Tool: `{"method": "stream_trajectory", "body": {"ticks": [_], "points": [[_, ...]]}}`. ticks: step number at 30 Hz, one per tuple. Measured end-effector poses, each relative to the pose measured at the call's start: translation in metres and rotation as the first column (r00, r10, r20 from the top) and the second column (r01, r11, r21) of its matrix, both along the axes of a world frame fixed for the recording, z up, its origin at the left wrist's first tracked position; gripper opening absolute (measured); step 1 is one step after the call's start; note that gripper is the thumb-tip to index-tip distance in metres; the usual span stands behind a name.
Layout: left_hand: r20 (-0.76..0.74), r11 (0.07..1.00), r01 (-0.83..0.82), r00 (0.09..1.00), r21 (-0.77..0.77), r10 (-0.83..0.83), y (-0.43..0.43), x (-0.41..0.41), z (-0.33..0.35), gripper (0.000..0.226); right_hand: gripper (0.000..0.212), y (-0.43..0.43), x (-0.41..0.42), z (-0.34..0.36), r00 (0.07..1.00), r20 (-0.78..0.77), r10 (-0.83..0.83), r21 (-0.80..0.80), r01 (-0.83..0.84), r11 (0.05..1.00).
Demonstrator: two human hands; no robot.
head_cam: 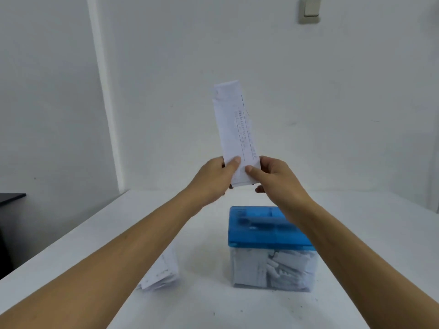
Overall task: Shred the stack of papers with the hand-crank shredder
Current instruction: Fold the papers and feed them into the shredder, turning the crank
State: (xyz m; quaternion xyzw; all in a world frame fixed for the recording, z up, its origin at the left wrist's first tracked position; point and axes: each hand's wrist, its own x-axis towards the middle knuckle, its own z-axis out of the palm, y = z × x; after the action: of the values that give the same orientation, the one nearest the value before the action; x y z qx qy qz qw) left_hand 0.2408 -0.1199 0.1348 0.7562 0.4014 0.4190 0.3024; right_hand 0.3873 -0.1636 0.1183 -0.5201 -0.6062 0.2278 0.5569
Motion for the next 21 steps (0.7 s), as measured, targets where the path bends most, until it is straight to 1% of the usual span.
{"method": "stream_trajectory", "body": {"ticks": [1, 4, 7, 10, 14, 18, 21], "points": [[-0.028, 1.0, 0.009, 1.0, 0.009, -0.008, 0.0, 0.006, -0.008, 0.037, 0.024, 0.0, 0.005, -0.002, 1.0, 0.013, -0.023, -0.001, 0.023, 1.0], [-0.052, 0.999, 0.027, 0.998, 0.019, -0.026, 0.003, 0.015, -0.022, 0.04, 0.023, -0.001, 0.016, -0.009, 0.997, 0.043, -0.069, -0.013, 0.069, 0.998], [-0.063, 0.998, 0.056, 0.996, -0.016, -0.057, 0.008, 0.021, -0.028, 0.044, 0.017, -0.003, 0.03, -0.017, 0.99, 0.079, -0.113, -0.049, 0.118, 0.992], [-0.1, 0.998, 0.049, 0.993, -0.048, -0.054, 0.012, 0.022, -0.035, 0.046, 0.024, -0.003, 0.04, -0.02, 0.97, 0.203, -0.134, -0.127, 0.161, 0.979], [-0.143, 0.995, 0.051, 0.988, -0.09, -0.064, 0.022, 0.015, -0.044, 0.033, 0.03, -0.004, 0.044, -0.024, 0.928, 0.359, -0.104, -0.171, 0.175, 0.97], [-0.162, 0.983, 0.087, 0.98, -0.16, -0.113, 0.027, 0.004, -0.048, 0.026, 0.034, -0.002, 0.043, -0.033, 0.919, 0.386, -0.085, -0.172, 0.162, 0.972], [-0.186, 0.981, 0.071, 0.977, -0.179, -0.105, 0.029, -0.002, -0.05, 0.02, 0.031, -0.002, 0.043, -0.035, 0.921, 0.383, -0.069, -0.178, 0.146, 0.973]]}}
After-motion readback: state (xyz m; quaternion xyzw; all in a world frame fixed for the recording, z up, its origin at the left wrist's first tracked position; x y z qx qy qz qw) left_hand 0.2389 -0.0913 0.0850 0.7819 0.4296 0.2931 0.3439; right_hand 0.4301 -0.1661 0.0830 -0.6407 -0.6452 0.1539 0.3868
